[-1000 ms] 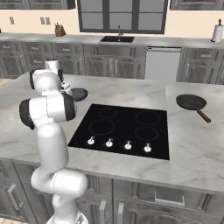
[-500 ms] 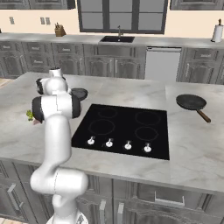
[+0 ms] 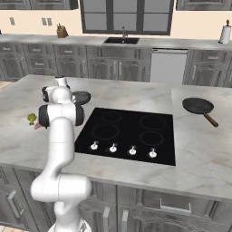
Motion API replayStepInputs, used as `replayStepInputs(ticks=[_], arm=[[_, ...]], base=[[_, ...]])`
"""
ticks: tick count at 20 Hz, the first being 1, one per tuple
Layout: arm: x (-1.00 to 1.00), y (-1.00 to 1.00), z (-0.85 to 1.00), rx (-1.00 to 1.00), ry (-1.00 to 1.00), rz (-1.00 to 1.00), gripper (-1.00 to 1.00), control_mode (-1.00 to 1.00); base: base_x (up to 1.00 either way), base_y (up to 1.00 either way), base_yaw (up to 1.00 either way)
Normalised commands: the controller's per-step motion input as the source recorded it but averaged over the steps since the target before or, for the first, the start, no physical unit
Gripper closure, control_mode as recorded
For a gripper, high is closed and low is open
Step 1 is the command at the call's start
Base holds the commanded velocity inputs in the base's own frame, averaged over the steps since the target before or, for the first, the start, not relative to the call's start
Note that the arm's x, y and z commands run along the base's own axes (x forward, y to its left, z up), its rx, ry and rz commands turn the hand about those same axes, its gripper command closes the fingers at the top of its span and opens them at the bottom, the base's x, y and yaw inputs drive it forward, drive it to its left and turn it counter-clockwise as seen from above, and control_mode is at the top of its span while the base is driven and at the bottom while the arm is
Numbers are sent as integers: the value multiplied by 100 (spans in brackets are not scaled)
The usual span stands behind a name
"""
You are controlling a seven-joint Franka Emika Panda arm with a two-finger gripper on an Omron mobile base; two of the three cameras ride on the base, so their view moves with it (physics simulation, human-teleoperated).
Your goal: Place both pans onto different burners. Then place the broccoli and the steak on different pans.
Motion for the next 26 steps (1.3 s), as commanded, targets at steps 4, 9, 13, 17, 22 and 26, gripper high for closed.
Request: replayStepInputs(ticks=[4,9,13,17,22,26], arm=[[15,9,-30,0,2,0,-100,-100],[1,0,-42,0,3,0,-100,-100],[1,0,-6,0,1,0,100,-100],[0,-3,1,0,0,0,100,-100],[-25,-38,29,1,-6,0,100,-100],[-60,-61,42,1,-6,-6,100,-100]], base=[[0,0,0],[0,0,0],[0,0,0],[0,0,0],[0,0,0],[0,0,0]])
